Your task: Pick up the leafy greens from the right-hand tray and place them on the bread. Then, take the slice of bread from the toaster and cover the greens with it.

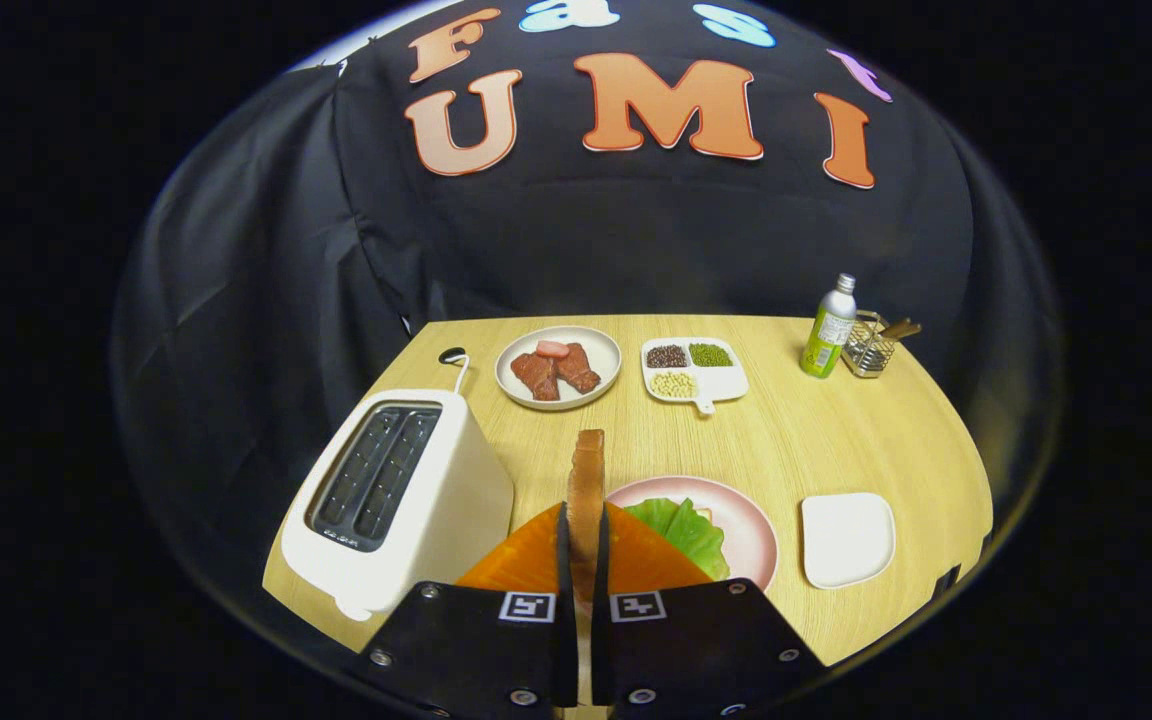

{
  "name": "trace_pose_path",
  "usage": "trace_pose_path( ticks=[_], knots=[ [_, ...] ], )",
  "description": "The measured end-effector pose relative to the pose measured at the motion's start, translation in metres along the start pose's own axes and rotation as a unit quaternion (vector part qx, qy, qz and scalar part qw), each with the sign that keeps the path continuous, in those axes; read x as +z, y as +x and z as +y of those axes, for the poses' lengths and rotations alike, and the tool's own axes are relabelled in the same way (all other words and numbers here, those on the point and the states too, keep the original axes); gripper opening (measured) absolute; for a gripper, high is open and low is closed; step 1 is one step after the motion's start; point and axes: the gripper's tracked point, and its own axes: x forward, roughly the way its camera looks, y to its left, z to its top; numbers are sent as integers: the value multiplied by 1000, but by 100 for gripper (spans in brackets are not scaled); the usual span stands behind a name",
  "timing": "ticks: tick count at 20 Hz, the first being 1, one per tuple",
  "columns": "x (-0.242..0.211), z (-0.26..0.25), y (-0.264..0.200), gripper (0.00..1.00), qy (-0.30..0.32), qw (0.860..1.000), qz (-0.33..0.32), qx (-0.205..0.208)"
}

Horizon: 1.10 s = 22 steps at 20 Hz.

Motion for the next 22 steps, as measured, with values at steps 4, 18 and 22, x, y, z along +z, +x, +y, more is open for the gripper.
trace_pose_path(
  ticks=[4,18,22],
  knots=[
    [-10,-7,11,6,-2,1000,9,13],
    [-28,-59,34,6,3,999,45,29],
    [-44,-79,43,9,15,997,79,21]
  ],
)
